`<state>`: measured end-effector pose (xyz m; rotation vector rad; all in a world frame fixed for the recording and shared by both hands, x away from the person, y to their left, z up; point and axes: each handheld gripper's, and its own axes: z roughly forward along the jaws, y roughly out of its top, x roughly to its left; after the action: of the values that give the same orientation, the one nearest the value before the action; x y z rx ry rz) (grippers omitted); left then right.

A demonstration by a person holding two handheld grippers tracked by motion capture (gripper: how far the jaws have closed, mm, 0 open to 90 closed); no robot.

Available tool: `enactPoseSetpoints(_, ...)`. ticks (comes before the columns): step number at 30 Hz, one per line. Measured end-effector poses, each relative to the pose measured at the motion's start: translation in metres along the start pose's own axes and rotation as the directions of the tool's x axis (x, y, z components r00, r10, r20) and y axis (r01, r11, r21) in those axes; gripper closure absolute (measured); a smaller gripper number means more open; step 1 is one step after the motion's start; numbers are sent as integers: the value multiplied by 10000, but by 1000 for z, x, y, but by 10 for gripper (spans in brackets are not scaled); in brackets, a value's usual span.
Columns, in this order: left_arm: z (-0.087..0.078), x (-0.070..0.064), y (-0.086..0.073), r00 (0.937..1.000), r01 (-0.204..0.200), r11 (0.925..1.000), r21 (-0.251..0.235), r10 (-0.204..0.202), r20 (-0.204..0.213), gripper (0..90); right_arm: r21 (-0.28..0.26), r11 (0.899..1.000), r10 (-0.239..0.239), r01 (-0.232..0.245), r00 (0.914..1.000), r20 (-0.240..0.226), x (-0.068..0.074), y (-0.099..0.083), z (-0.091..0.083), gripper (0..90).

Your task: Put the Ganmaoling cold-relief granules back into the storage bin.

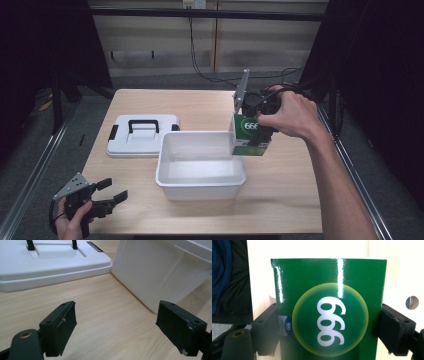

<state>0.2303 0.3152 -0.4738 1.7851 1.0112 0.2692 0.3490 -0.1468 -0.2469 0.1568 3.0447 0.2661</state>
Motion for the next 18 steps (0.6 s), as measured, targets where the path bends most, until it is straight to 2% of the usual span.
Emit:
enactPoseSetpoints(4, 0, 0, 0, 10000, -4, 10000, -13, 4, 7, 159, -42, 9998, -182, 182, 9998, 8, -2, 11, 1, 159)
enactPoseSetpoints(6, 0, 0, 0, 10000, -42, 10000, -6, 42, 6, 159, -63, 9999, -125, 125, 9999, 22, -2, 14, 2, 159)
enactPoseSetpoints(9, 0, 0, 0, 10000, -52, 10000, 2, 52, 37, 159, 80, 9998, -188, 188, 9998, 59, -4, 20, 3, 159)
enactPoseSetpoints(10, -1, 0, 0, 10000, -23, 10000, -17, 23, 27, 159, -20, 9994, -342, 342, 9993, 125, -5, 21, 4, 159)
enactPoseSetpoints(11, -1, 1, 0, 10000, -31, 10000, -16, 31, 35, 159, 5, 9997, -250, 250, 9997, 20, -5, 23, 5, 159)
enactPoseSetpoints(18, -1, -1, 1, 9999, -87, 10000, 2, 87, 55, 158, 83, 9982, -584, 586, 9981, -209, -4, 43, 22, 159)
